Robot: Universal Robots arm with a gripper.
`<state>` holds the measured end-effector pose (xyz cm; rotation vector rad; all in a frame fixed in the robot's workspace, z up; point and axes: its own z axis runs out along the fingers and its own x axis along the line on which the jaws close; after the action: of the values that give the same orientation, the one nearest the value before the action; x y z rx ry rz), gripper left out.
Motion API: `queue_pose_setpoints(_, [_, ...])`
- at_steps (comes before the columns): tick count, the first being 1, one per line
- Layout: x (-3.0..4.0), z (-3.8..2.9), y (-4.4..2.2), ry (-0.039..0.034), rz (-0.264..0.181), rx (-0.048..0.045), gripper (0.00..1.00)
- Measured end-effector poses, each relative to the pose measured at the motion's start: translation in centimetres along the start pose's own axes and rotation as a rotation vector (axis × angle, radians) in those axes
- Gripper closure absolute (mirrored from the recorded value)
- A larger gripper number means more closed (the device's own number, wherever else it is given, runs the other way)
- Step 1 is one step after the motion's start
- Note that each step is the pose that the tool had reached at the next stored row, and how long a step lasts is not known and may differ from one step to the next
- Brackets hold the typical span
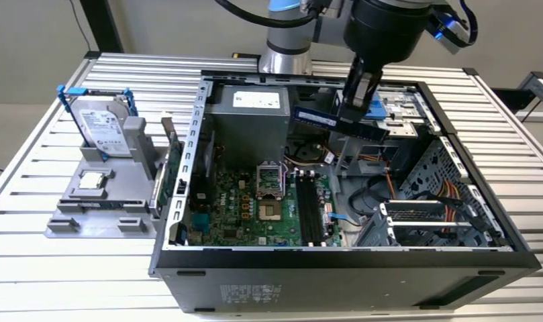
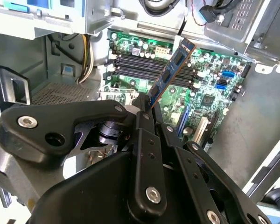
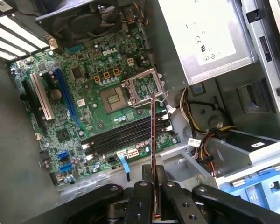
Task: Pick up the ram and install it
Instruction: 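Insert the ram into the slot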
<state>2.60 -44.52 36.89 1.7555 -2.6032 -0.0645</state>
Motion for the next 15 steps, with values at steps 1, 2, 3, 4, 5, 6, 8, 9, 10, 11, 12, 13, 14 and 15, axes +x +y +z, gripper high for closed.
queue_pose_setpoints(1, [0.0,0.0,0.0,-0.0002,0.006,0.0001,1.0])
queue_pose_setpoints(2, [0.0,0.0,0.0,-0.0005,0.012,0.0003,1.0])
queue_pose_setpoints(3, [0.0,0.0,0.0,-0.0007,0.019,0.0004,1.0])
queue_pose_setpoints(4, [0.0,0.0,0.0,-0.0008,0.025,0.0005,1.0])
queue_pose_setpoints(5, [0.0,0.0,0.0,-0.0011,0.031,0.0007,1.0])
queue_pose_setpoints(6, [0.0,0.0,0.0,-0.0013,0.038,0.0008,1.0])
queue_pose_setpoints(8, [0.0,0.0,0.0,-0.0017,0.05,0.0011,1.0])
queue_pose_setpoints(9, [0.0,0.0,0.0,-0.0019,0.056,0.0012,1.0])
queue_pose_setpoints(10, [0.0,0.0,0.0,-0.0021,0.063,0.0014,1.0])
queue_pose_setpoints(11, [0.0,0.0,0.0,-0.0024,0.069,0.0015,1.0])
queue_pose_setpoints(12, [0.0,0.0,0.0,-0.0027,0.076,0.0016,1.0])
queue_pose_setpoints(13, [0.0,0.0,0.0,-0.0029,0.082,0.0018,1.0])
queue_pose_setpoints(14, [0.0,0.0,0.0,-0.0031,0.088,0.0019,1.0])
queue_pose_setpoints(15, [0.0,0.0,0.0,-0.0033,0.094,0.002,1.0])
